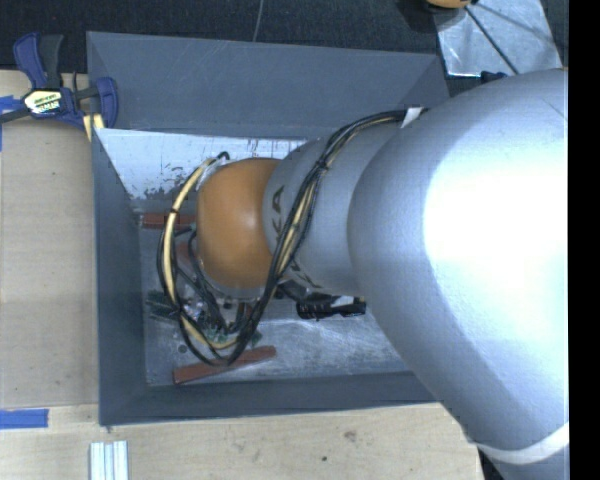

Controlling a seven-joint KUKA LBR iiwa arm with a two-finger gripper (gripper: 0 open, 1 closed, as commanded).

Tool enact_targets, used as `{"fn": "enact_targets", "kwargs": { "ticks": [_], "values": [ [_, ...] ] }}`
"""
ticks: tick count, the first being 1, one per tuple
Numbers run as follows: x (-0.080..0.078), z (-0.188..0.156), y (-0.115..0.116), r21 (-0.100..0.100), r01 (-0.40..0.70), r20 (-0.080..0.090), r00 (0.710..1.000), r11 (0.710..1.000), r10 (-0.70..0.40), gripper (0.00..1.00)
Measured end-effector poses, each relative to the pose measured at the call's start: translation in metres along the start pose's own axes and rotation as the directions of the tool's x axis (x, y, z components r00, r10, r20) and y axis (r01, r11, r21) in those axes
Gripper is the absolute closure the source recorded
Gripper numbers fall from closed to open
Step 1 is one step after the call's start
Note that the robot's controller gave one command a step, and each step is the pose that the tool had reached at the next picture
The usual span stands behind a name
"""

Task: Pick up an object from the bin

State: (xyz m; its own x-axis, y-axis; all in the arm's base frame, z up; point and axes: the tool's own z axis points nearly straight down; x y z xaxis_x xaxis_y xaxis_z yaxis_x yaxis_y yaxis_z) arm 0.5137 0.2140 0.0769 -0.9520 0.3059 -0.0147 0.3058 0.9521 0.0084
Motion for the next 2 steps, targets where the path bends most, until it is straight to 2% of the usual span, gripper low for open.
{"fn": "enact_targets", "kwargs": {
  "ticks": [1,2],
  "values": [
    [0.001,-0.002,-0.001,0.003,0.0,-0.004,1.0,1.0,0.0,1.0],
    [0.003,-0.015,-0.002,0.011,0.001,-0.016,1.0,1.0,0.0,1.0]
  ]
}}
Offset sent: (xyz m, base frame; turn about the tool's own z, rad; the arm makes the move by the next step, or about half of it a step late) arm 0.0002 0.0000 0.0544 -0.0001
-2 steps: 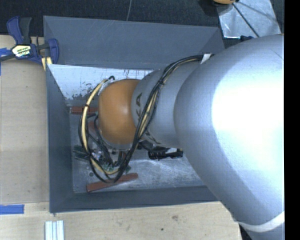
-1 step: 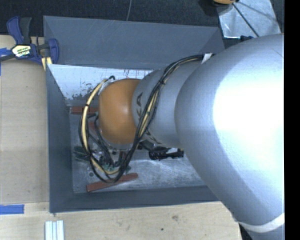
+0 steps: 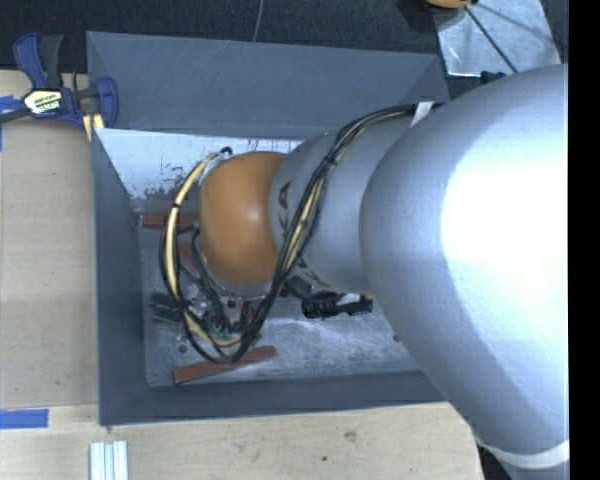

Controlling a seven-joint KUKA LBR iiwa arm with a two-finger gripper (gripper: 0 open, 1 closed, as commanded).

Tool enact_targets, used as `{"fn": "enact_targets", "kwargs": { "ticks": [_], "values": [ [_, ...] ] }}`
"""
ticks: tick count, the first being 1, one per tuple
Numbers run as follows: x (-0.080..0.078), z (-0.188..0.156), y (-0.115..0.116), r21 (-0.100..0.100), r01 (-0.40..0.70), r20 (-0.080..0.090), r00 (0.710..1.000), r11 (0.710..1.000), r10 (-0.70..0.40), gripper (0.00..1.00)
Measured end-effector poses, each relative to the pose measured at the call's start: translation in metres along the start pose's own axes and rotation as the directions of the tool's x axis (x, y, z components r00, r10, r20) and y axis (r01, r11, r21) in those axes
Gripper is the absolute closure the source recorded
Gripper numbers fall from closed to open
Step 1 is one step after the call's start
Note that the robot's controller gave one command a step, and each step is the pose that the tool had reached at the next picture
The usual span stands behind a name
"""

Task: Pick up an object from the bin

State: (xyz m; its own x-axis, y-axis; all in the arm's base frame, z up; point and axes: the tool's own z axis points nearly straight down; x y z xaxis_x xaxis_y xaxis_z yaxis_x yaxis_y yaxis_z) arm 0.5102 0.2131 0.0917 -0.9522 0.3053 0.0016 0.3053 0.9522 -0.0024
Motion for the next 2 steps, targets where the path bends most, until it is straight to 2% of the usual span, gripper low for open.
{"fn": "enact_targets", "kwargs": {
  "ticks": [2],
  "values": [
    [-0.001,-0.025,0.001,-0.003,0.0,0.003,1.0,1.0,0.0,1.0]
  ]
}}
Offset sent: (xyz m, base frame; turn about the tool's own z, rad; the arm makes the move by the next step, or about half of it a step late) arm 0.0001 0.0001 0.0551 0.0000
